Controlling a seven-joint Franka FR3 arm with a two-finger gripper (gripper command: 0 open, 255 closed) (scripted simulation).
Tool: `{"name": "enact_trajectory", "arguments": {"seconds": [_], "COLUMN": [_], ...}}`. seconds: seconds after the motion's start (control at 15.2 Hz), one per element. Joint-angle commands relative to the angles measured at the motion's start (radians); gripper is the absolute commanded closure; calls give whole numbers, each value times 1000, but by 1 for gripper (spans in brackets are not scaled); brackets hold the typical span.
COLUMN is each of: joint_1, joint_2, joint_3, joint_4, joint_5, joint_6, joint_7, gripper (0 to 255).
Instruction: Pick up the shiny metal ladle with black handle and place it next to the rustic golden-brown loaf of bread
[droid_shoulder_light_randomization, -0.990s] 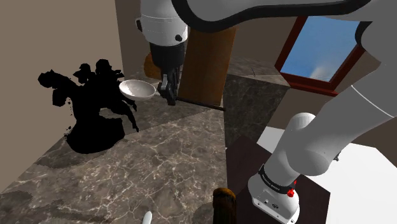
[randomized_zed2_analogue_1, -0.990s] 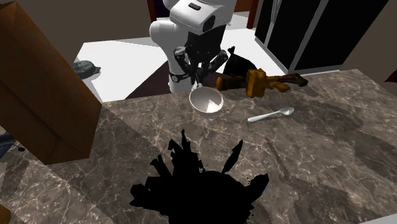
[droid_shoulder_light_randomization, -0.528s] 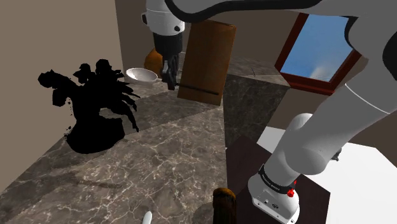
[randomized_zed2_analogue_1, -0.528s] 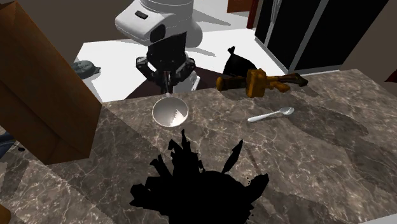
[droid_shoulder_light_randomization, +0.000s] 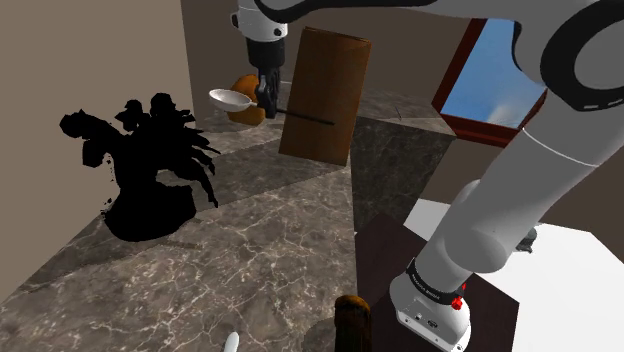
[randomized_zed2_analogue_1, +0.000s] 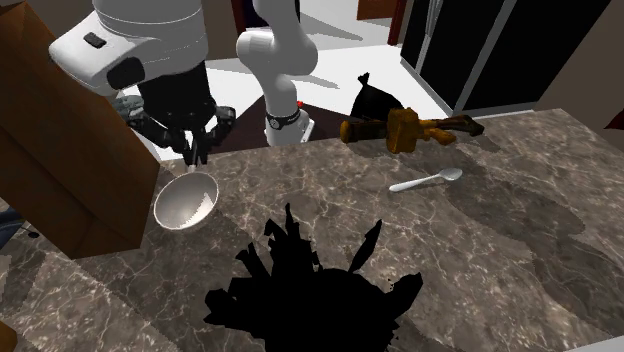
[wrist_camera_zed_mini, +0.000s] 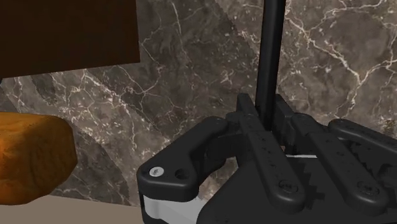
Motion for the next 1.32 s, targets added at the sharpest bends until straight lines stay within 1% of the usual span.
{"name": "enact_trajectory", "arguments": {"seconds": [0.0,0.33,0.59,0.86,0.92,1.25], "joint_1": [-17,-57,-86,-111,-119,-126], "joint_2": [42,161,273,405,465,449], "joint_3": [-18,-59,-87,-111,-120,-120], "joint_4": [44,184,328,512,600,508], "joint_5": [-15,-46,-66,-83,-89,-87], "joint_6": [1,-9,-32,-74,-98,-24], "joint_7": [-33,-113,-176,-239,-264,-253], "gripper": [255,255,255,255,255,255]}}
